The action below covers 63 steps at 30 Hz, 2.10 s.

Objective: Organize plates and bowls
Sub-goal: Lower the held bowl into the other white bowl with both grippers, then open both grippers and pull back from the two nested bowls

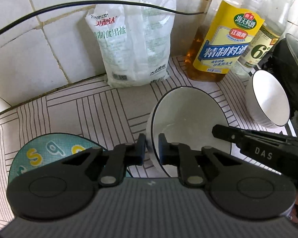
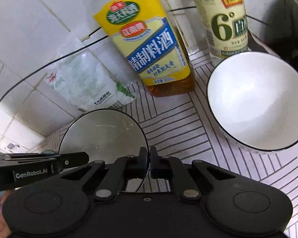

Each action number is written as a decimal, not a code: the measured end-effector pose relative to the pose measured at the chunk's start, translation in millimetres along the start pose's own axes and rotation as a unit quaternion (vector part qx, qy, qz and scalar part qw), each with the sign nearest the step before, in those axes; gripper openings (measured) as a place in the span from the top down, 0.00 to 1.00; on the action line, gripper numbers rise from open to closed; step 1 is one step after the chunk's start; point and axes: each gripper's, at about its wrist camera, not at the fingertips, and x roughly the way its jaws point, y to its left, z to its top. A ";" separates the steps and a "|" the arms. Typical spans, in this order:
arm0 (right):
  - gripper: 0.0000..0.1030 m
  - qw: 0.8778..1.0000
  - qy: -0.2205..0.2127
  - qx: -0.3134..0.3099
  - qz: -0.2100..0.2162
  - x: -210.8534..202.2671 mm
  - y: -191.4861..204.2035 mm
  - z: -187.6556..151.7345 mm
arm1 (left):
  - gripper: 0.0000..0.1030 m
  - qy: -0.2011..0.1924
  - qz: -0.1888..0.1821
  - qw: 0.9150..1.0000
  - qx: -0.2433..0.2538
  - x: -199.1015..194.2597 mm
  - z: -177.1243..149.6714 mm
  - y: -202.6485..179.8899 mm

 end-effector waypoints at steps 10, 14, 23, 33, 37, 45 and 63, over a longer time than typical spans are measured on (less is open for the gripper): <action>0.93 1.000 0.000 -0.016 0.024 -38.1 6.8 -3.2 | 0.90 0.016 0.006 1.000 -0.004 -35.7 -4.0 -8.9; 0.92 0.999 -0.007 -0.031 0.034 -65.0 12.0 -5.3 | 0.90 0.006 -0.003 1.000 -0.022 -61.5 -11.4 -12.1; 0.91 0.996 -0.019 -0.038 0.084 -123.7 9.2 -17.3 | 0.90 -0.019 0.001 1.000 0.002 -120.3 -34.1 -36.1; 0.90 0.992 -0.009 -0.065 0.108 -149.9 6.9 -51.9 | 0.89 -0.048 0.044 0.998 0.010 -147.4 -80.1 -53.3; 0.90 0.991 -0.001 -0.070 0.113 -149.6 3.5 -64.0 | 0.89 -0.040 0.050 0.998 -0.006 -143.8 -98.2 -54.6; 0.90 0.991 0.032 -0.060 0.117 -133.4 -8.6 -84.6 | 0.89 -0.010 0.045 0.999 0.001 -121.6 -126.9 -51.0; 0.90 0.988 0.026 -0.134 0.076 -108.4 7.9 -84.1 | 0.88 0.060 0.037 0.996 -0.053 -73.9 -117.4 -27.6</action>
